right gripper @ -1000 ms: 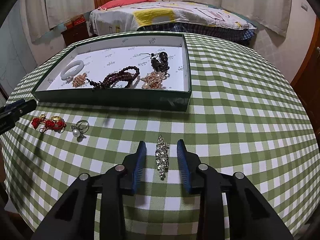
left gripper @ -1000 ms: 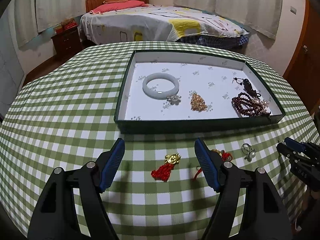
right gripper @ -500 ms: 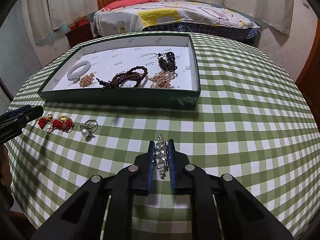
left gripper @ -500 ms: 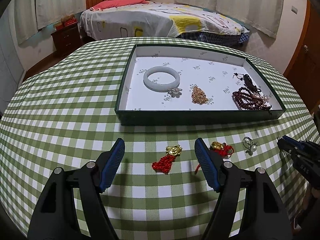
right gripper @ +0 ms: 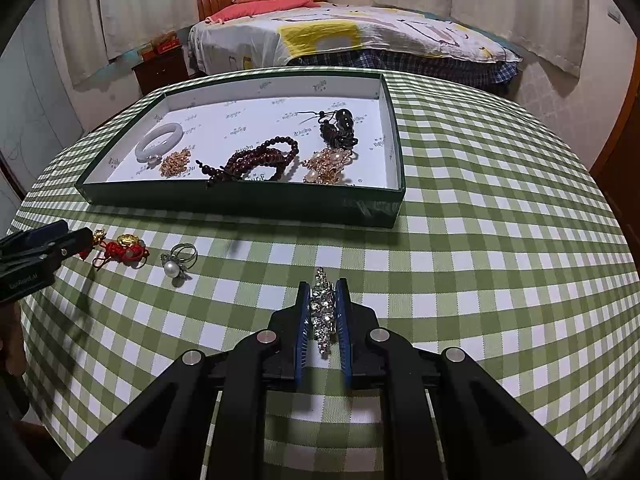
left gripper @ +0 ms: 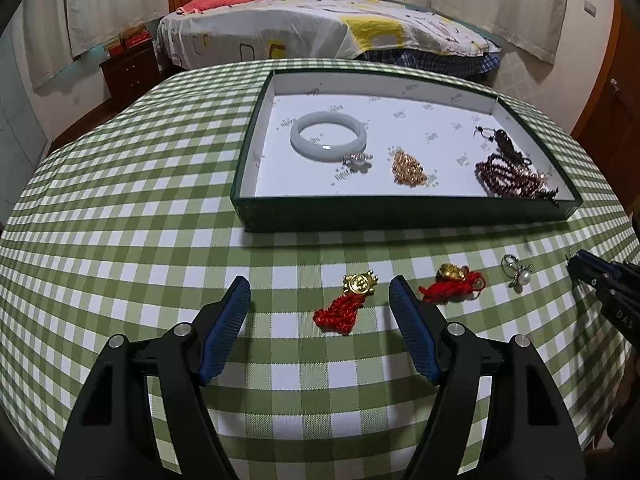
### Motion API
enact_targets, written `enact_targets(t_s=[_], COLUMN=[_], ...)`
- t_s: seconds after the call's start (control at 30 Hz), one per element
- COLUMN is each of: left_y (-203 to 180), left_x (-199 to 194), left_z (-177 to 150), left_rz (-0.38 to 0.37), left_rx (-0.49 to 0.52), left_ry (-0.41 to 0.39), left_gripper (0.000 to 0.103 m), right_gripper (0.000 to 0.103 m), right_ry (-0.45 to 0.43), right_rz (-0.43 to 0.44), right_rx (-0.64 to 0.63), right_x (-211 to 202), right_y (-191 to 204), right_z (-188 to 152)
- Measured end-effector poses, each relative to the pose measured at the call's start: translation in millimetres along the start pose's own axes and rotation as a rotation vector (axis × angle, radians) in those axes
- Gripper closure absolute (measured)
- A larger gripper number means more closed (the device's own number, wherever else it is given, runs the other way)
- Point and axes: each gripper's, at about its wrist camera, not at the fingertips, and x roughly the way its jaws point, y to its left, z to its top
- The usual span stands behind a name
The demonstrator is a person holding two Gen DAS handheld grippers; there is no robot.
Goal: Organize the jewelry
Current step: 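Grasp the rhinestone brooch with the right tool while the left tool grasps the red-tassel charm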
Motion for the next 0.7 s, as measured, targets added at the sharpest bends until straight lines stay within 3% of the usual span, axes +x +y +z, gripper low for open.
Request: enact_targets(t_s=[0.07,0.27,0.5,0.7], left_y=[0,0,-6,-5], left_x=[3,7,3,2], left_z=[0,-3,-8,-10], left_rz=[0.000,-0.008,-0.042,-0.069], left_rx=[0.007,0.039,0.094,0.092], left_ry=[0.007,0.021,0.010,0.003], left_gripper=[0.036,0.054,0.084,0.090], right_gripper=[0.089,0.089,0.089,0.089], right_ry=[0.002,0.002,0.003,0.002], right_rz=[0.002,0.004,0.007,0.007], right_rx=[-0.003,-0.002,-0.001,-0.001], right_x=[1,1,3,3], right_y=[1,1,2,3], right_z=[0,0,0,0])
